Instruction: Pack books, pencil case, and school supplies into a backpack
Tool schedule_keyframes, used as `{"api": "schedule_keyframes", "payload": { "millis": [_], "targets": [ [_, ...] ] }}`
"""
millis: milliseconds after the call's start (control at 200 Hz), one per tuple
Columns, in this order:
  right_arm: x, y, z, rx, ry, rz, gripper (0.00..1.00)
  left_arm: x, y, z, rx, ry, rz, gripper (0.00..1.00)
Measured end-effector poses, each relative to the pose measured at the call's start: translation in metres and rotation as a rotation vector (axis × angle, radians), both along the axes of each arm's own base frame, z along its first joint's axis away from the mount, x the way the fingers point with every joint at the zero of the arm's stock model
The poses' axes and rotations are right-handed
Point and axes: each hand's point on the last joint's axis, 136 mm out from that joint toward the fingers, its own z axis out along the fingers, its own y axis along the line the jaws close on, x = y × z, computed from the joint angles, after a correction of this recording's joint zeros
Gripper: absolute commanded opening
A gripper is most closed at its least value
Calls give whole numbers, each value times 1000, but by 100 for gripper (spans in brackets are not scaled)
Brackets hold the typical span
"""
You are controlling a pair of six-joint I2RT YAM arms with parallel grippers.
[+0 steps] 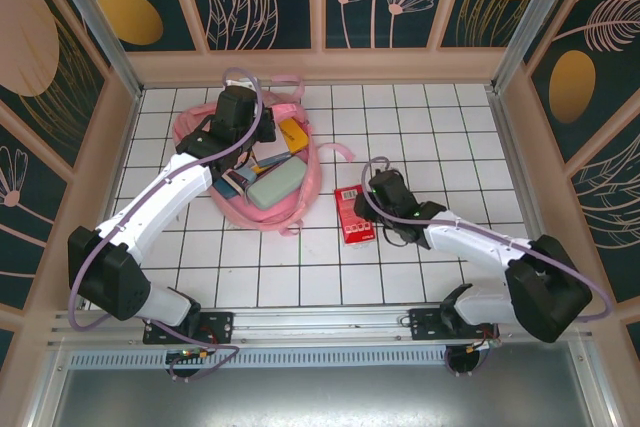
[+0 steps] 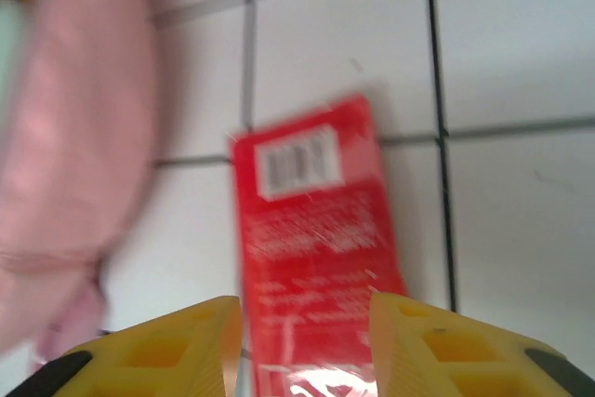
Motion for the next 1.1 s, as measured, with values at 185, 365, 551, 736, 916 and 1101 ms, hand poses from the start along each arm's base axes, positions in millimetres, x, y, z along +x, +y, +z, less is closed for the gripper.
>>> {"api": "schedule_keyframes", "payload": {
  "millis": [185,365,551,736,916,1101],
  "targets": [
    [-15,-19,-43,10,128,-15,46,0,0,0,0,1,0,0],
    [-13,-11,-48,64,140,7,45,0,0,0,0,0,0,0],
    [-11,2,-47,120,137,46,42,0,0,0,0,1,0,0],
    [-12,10,-49,117,126,75,32,0,0,0,0,0,0,0],
    [-4,20,-50,105,109,86,0,0,0,0,0,1,0,0],
    [-2,27,-43,128,92,92,0,0,0,0,0,1,0,0]
  ]
}}
